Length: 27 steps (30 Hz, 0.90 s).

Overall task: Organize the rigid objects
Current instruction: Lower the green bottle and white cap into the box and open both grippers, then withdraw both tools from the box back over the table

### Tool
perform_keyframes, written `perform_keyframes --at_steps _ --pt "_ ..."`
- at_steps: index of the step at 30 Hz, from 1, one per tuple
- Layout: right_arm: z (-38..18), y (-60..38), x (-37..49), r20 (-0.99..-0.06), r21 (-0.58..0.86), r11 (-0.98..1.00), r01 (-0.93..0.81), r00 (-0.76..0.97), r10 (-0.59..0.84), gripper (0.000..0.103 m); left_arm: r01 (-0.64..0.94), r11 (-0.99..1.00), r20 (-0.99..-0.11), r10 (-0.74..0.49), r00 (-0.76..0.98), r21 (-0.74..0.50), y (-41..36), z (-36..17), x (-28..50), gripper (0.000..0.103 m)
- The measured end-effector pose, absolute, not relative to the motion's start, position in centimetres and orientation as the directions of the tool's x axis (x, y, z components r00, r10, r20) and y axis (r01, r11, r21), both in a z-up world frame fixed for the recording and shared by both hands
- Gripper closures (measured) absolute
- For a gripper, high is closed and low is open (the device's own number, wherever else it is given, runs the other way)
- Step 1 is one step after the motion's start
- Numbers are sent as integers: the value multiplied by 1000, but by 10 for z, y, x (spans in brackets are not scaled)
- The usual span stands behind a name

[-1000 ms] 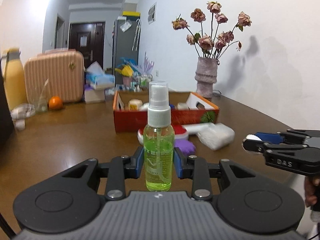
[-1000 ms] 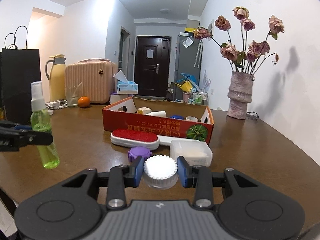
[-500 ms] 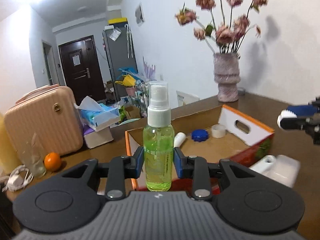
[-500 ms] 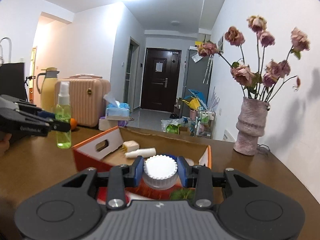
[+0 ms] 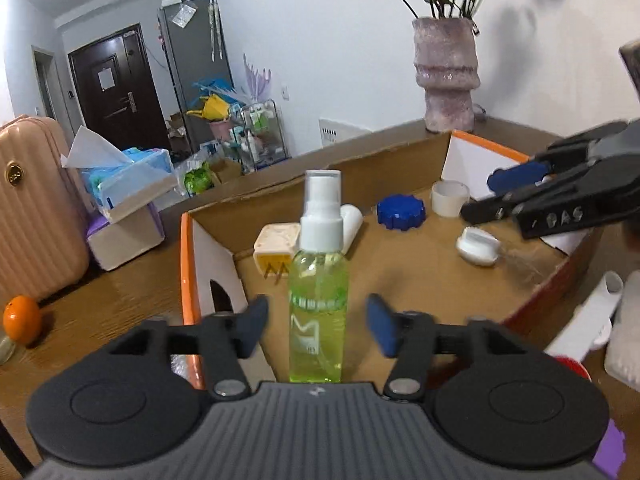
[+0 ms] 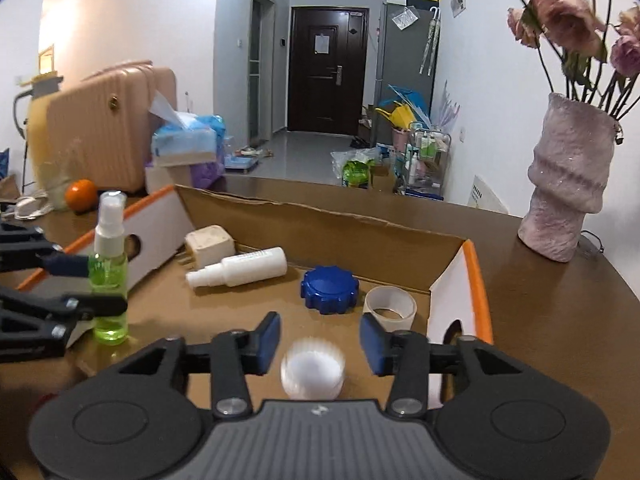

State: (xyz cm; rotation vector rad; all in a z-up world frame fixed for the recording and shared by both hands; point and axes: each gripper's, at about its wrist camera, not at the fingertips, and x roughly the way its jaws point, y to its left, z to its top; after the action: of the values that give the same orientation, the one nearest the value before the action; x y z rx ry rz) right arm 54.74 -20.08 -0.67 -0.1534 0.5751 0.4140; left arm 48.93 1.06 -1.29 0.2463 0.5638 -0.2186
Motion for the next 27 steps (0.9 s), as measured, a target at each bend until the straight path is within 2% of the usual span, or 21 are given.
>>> perform_keyframes --at_steps 1,3,7,17,23,27 --pt "-10 -199 550 -556 -25 907 -420 760 336 46 275 948 -544 -147 826 162 12 -15 492 31" --pt "-11 -198 555 -558 2 905 -425 751 354 46 284 948 -538 -168 826 141 13 -16 494 27" --pt "-6 -200 555 -512 3 919 -395 789 341 38 289 953 -528 -200 826 91 19 -21 497 20" --pt "0 -208 554 -517 9 927 -376 792 326 37 246 964 -517 -161 841 100 24 -14 490 21" --pt "22 -217 532 -498 8 930 -367 805 322 35 221 974 -500 -173 849 39 35 12 462 21" --pt "43 -221 507 -475 1 929 -370 817 326 30 204 979 -464 -169 870 26 38 39 431 20"
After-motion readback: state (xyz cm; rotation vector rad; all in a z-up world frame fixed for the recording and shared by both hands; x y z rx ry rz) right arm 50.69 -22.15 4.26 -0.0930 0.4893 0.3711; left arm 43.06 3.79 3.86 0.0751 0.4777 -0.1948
